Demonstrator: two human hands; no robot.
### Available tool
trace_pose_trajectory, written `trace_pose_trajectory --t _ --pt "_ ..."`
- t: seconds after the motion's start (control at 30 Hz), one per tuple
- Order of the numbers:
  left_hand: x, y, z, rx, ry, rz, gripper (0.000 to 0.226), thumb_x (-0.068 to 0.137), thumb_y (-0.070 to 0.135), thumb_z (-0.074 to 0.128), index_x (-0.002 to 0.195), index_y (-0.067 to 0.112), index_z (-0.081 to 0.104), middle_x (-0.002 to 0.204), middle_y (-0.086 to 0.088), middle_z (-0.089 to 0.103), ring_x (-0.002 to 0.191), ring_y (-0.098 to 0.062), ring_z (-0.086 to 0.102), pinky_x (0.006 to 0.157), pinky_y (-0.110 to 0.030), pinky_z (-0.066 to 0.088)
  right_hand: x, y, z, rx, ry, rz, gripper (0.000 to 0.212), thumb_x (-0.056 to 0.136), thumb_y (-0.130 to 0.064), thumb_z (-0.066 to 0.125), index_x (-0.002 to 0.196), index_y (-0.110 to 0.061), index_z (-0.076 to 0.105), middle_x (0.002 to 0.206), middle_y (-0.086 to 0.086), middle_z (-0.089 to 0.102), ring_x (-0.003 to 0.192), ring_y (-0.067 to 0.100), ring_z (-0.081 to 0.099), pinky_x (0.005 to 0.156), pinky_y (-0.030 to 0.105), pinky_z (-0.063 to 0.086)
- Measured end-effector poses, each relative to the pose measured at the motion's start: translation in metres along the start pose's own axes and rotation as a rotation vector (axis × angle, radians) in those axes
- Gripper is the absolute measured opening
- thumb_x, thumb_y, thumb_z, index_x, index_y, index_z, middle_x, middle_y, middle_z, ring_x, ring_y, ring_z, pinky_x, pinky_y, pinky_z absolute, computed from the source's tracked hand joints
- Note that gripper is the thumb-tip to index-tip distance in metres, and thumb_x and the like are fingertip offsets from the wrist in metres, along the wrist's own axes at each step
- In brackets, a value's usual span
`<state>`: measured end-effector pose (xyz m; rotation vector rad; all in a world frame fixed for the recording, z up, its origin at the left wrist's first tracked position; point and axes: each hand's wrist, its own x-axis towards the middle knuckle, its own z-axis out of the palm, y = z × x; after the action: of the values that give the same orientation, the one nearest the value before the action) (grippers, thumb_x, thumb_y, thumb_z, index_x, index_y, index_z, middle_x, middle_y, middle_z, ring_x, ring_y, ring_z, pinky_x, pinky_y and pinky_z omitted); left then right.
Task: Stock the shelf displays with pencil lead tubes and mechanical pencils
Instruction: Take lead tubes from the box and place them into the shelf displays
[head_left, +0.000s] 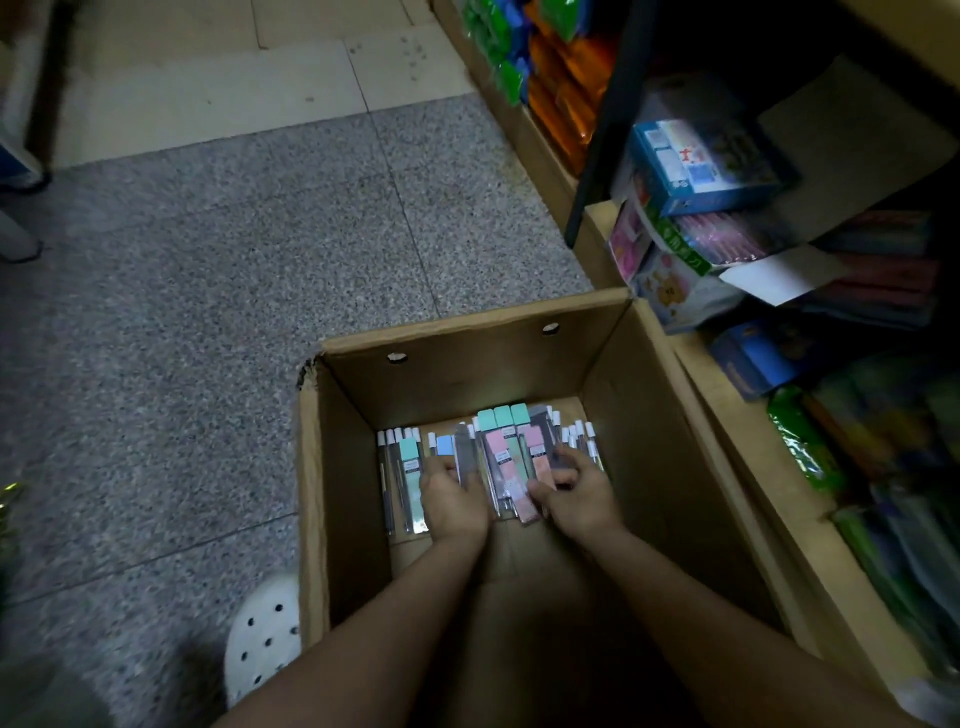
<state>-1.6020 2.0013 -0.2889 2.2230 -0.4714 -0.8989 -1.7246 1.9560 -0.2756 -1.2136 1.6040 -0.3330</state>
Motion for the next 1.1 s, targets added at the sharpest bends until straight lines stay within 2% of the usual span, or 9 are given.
trace_pose_trajectory --t 0.1,0.2,0.37,0.43,0.57,0.63,0.77,0.9,1.1 --pt "-0.009 0.019 -0.016 -0.193 -0.160 -0.037 0.011 0.100 0.014 0.045 0.110 0.012 0.040 0.099 -0.020 0.065 0.087 -0.034 0.065 0.080 -0.043 0.053 -0.021 -0.013 -0.015 0.215 -0.061 0.052 0.075 0.084 0.007 0.067 0.147 -0.020 0.037 0.090 0.006 0.071 0.074 0.014 0.065 0.066 0.031 0.057" --pt "-0.025 0.047 -0.034 -0.260 -0.317 0.011 0.016 0.101 0.016 0.041 0.116 0.013 0.044 0.087 -0.014 0.060 0.073 -0.027 0.058 0.068 -0.035 0.047 -0.047 -0.033 -0.030 0.360 -0.070 0.065 0.077 0.082 0.019 0.056 0.143 -0.025 0.041 0.077 0.006 0.072 0.060 0.015 0.065 0.046 0.025 0.053" --pt "-0.059 0.123 -0.071 0.024 -0.544 0.352 0.032 0.106 0.029 0.030 0.098 0.016 0.059 0.103 -0.010 0.059 0.087 -0.019 0.052 0.078 -0.030 0.041 -0.097 -0.072 -0.073 0.294 0.017 -0.089 0.040 0.086 0.010 0.056 0.122 -0.008 0.057 0.075 0.006 0.063 0.052 0.013 0.055 0.044 0.022 0.045" --pt "-0.073 0.158 -0.085 0.114 -0.625 0.457 0.035 0.105 0.032 0.035 0.108 0.013 0.064 0.114 -0.008 0.062 0.099 -0.018 0.057 0.085 -0.026 0.044 -0.119 -0.090 -0.097 0.296 0.084 -0.149 0.023 0.096 -0.007 0.056 0.118 -0.008 0.057 0.073 0.007 0.059 0.051 0.013 0.053 0.044 0.023 0.046" --pt "-0.116 0.213 -0.103 0.150 -0.776 0.658 0.027 0.103 0.035 0.042 0.088 0.020 0.058 0.076 0.005 0.061 0.054 0.008 0.057 0.047 -0.006 0.040 -0.167 -0.121 -0.148 0.446 0.201 -0.216 0.008 0.100 -0.013 0.050 0.107 -0.012 0.056 0.080 0.010 0.059 0.057 0.016 0.059 0.046 0.024 0.053" --pt "-0.138 0.228 -0.105 0.084 -0.840 0.675 0.022 0.101 0.037 0.046 0.087 0.022 0.054 0.062 0.006 0.057 0.042 0.003 0.053 0.041 -0.014 0.039 -0.190 -0.131 -0.174 0.389 0.282 -0.274 0.008 0.098 -0.012 0.054 0.103 -0.010 0.059 0.081 0.009 0.063 0.060 0.014 0.061 0.050 0.023 0.052" --pt "-0.184 0.252 -0.100 -0.131 -1.019 0.669 0.019 0.100 0.037 0.047 0.102 0.019 0.055 0.070 -0.002 0.067 0.054 -0.009 0.063 0.047 -0.021 0.047 -0.232 -0.141 -0.224 0.148 0.403 -0.378 0.010 0.095 -0.020 0.060 0.102 -0.013 0.062 0.063 -0.003 0.060 0.045 0.001 0.053 0.043 0.015 0.038" --pt "-0.232 0.273 -0.085 -0.397 -1.059 0.725 0.019 0.102 0.028 0.046 0.097 0.010 0.050 0.073 -0.004 0.062 0.048 -0.013 0.056 0.043 -0.023 0.045 -0.270 -0.144 -0.265 -0.031 0.566 -0.477 0.030 0.091 -0.018 0.066 0.112 -0.026 0.046 0.081 -0.006 0.065 0.072 0.008 0.064 0.060 0.022 0.044" --pt "-0.266 0.286 -0.066 -0.475 -1.225 0.746 0.014 0.104 0.024 0.042 0.103 0.011 0.049 0.066 0.002 0.061 0.048 -0.013 0.052 0.044 -0.024 0.044 -0.316 -0.139 -0.320 -0.234 0.773 -0.598 0.046 0.087 -0.019 0.070 0.118 -0.036 0.040 0.094 -0.010 0.060 0.065 0.003 0.068 0.058 0.024 0.057"
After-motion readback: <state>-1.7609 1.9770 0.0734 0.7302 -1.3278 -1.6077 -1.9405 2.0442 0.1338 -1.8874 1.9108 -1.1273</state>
